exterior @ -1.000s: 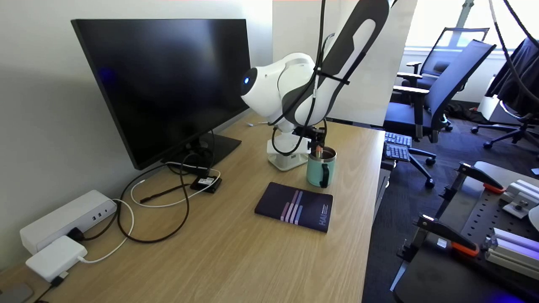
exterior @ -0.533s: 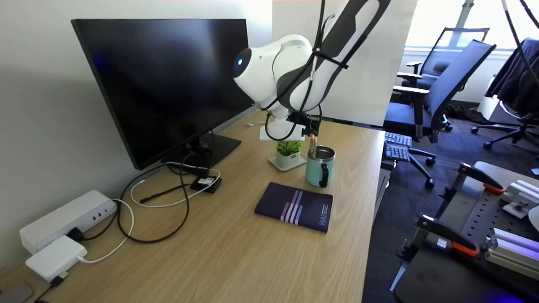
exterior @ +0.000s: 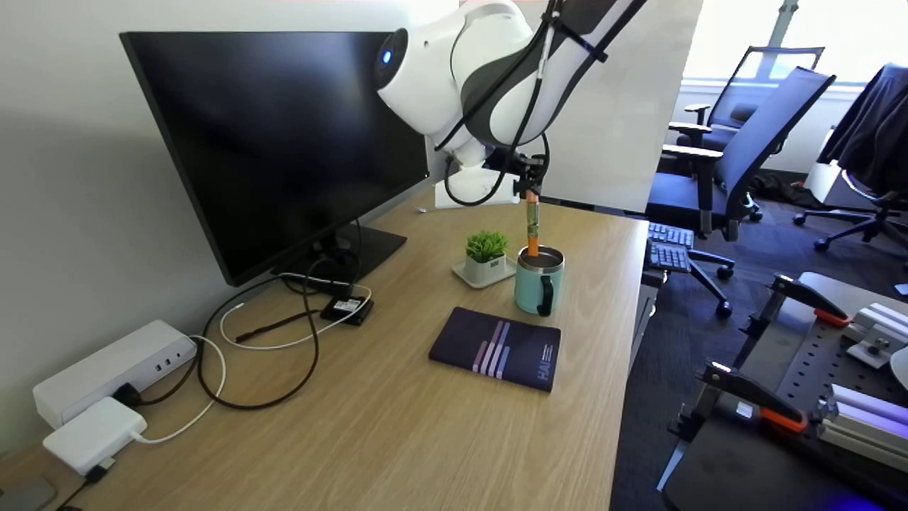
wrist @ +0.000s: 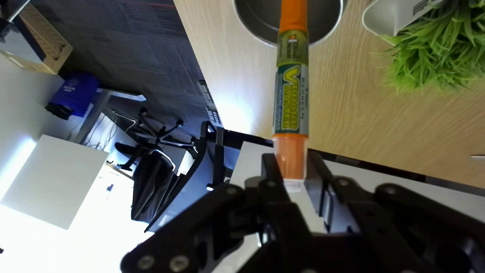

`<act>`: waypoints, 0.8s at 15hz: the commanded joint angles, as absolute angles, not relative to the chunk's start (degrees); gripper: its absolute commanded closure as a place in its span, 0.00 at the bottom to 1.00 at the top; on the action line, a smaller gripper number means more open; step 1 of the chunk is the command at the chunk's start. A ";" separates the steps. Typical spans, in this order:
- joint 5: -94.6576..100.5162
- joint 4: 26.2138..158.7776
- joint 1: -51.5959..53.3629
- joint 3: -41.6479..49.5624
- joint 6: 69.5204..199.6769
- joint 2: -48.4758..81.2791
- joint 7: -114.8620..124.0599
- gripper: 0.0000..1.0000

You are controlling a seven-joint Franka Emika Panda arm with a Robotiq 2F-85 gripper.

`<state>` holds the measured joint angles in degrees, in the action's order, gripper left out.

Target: Pick the marker from the cup and put it on the table

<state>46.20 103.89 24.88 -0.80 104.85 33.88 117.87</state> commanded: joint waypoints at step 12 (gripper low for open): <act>45.68 117.39 18.04 -9.35 126.34 12.48 104.43 0.94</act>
<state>47.25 113.89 21.02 -7.57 117.76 15.17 108.32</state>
